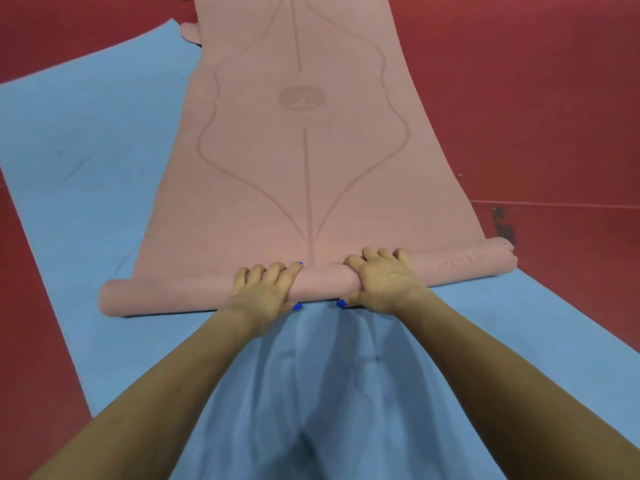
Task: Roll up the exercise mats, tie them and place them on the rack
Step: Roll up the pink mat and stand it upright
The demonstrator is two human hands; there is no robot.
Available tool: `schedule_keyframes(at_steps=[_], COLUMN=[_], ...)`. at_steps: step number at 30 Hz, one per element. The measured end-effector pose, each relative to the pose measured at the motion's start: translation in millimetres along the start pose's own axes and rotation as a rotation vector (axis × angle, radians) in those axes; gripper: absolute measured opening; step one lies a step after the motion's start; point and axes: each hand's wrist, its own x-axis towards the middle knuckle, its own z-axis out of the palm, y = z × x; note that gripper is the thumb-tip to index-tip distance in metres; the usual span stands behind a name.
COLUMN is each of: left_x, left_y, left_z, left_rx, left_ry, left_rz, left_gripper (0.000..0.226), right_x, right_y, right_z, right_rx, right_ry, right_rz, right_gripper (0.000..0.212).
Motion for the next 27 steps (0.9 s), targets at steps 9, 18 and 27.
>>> schedule_keyframes(at_steps=[9,18,27], left_x=[-6.2,-48.2,-115.1], left_y=[-4.2,2.1,24.4], left_z=[2.7,44.2,75.8], left_rx=[0.231,0.196,0.140], left_ry=[0.114,0.573,0.575], left_rz=[0.068,0.342,0.381], left_gripper=[0.066,0.058,0.062], right_x=[-5.0,-64.2,-136.2], right_y=[-1.0,-8.1,-26.8], right_z=[-4.9,21.0,64.3], right_rx=[-0.039,-0.090,-0.069], right_ry=[0.004,0.085,0.274], right_rz=[-0.037,-0.053,-0.130], right_gripper=[0.057,0.064,0.062])
